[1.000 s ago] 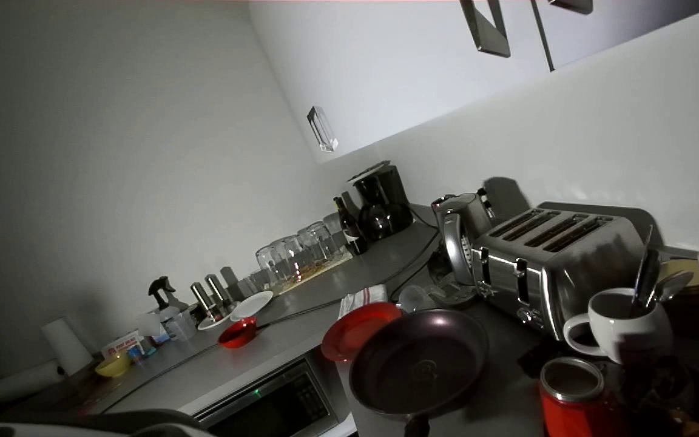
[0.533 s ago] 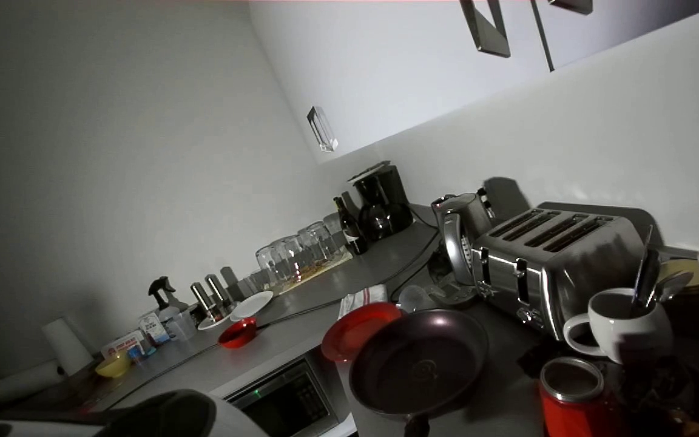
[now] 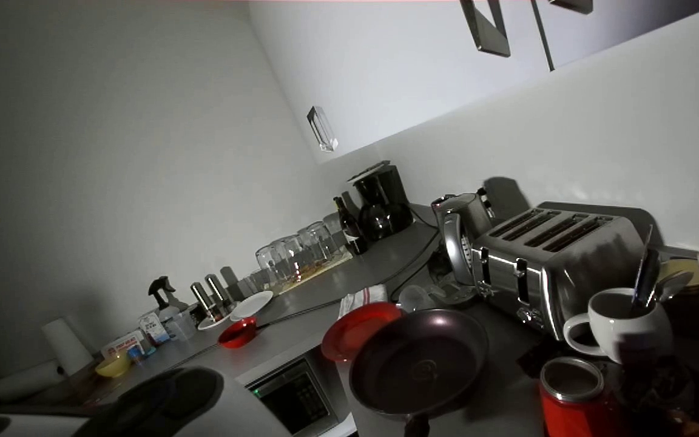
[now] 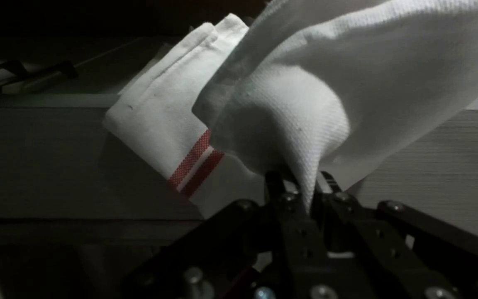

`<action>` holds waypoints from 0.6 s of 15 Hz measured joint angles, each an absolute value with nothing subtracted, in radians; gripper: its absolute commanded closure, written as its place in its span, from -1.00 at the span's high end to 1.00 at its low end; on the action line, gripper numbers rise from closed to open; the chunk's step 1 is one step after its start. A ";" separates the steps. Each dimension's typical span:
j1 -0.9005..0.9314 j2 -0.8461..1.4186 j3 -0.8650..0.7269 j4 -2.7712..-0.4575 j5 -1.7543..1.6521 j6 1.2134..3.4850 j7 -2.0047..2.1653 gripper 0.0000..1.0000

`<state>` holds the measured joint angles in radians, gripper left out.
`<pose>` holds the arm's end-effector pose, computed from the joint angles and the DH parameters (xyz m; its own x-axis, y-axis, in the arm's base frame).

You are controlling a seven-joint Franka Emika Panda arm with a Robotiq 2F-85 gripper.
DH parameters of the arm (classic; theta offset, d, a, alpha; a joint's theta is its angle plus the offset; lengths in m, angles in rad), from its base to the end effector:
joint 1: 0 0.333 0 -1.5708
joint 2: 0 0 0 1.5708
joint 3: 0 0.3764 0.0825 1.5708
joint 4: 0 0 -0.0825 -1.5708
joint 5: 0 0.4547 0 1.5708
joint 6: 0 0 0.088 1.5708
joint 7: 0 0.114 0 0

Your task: Use the white towel to wipe the right side of the countertop

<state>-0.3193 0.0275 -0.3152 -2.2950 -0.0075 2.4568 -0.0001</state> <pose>0.4703 -0.3459 0.3563 0.8022 -0.5815 0.1352 -0.5884 -0.8084 0.0140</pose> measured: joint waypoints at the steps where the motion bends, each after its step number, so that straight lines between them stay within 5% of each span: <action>1: -0.319 0.028 -0.315 -2.291 -0.033 2.457 0.000 -0.91; 9: -0.300 0.113 -0.302 -2.232 -0.171 2.457 0.018 -0.91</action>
